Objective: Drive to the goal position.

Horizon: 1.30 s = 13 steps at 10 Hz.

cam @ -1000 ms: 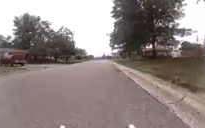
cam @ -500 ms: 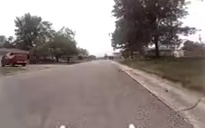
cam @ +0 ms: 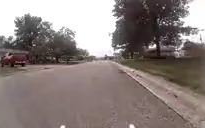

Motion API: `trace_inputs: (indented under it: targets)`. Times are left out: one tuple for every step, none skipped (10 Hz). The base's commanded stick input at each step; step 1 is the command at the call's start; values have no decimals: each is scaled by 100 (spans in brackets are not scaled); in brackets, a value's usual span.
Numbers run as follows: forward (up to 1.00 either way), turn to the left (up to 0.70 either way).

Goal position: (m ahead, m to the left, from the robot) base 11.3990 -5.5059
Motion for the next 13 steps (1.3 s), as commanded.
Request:
trace_inputs:
  targets:
    - [50, 0]
    - [50, 0]
    - [50, 0]
    - [50, 0]
    - [50, 0]
    - [50, 0]
    - [50, 0]
    - [50, 0]
    - [50, 0]
    - [50, 0]
    - [50, 0]
    - [50, 0]
    - [50, 0]
